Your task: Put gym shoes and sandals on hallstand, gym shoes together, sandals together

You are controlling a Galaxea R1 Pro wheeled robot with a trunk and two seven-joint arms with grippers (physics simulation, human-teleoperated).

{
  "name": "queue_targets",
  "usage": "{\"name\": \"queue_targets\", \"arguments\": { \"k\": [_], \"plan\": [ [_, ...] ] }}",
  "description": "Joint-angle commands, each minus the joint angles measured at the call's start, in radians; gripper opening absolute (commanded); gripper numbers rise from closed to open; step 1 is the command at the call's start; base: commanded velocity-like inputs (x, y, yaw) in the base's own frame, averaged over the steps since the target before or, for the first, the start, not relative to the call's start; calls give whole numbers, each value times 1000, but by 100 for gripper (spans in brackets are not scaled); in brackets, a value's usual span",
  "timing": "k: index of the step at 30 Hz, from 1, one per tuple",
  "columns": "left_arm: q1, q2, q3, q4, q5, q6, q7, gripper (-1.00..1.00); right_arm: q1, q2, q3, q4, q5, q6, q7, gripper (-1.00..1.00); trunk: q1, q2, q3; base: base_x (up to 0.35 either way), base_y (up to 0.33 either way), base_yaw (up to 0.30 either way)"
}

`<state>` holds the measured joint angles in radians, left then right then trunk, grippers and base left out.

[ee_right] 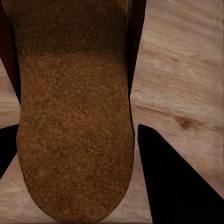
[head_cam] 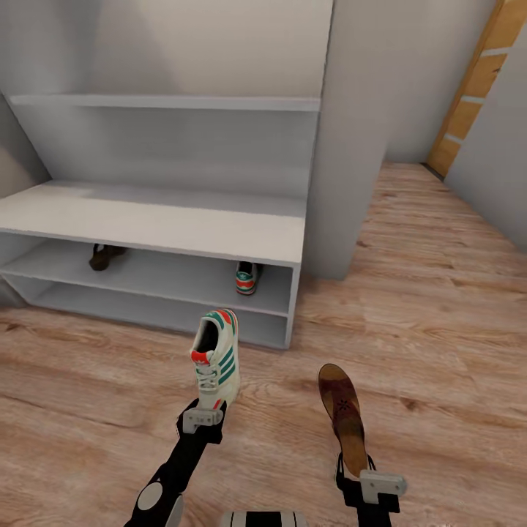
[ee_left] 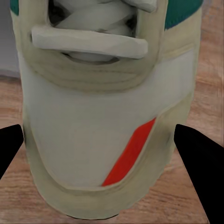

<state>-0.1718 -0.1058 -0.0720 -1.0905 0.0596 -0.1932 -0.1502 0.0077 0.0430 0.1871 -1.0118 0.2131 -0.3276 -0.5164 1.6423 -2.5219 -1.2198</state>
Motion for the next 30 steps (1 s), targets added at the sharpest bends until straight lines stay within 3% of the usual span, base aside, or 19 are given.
{"name": "queue_targets", "arguments": {
  "k": [1, 22, 30],
  "plan": [
    [0, 0, 0, 0, 0, 0, 0, -100, 0, 0, 0, 0, -2, -2, 1, -100, 0, 0, 0, 0, 0, -287],
    [0, 0, 0, 0, 0, 0, 0, -100, 0, 0, -1, -1, -3, -2, 0, -100, 0, 0, 0, 0, 0, -286],
    [0, 0, 1, 0, 1, 0, 0, -100, 0, 0, -1, -1, -2, -2, -1, -100, 0, 0, 0, 0, 0, -143]
  ]
}}
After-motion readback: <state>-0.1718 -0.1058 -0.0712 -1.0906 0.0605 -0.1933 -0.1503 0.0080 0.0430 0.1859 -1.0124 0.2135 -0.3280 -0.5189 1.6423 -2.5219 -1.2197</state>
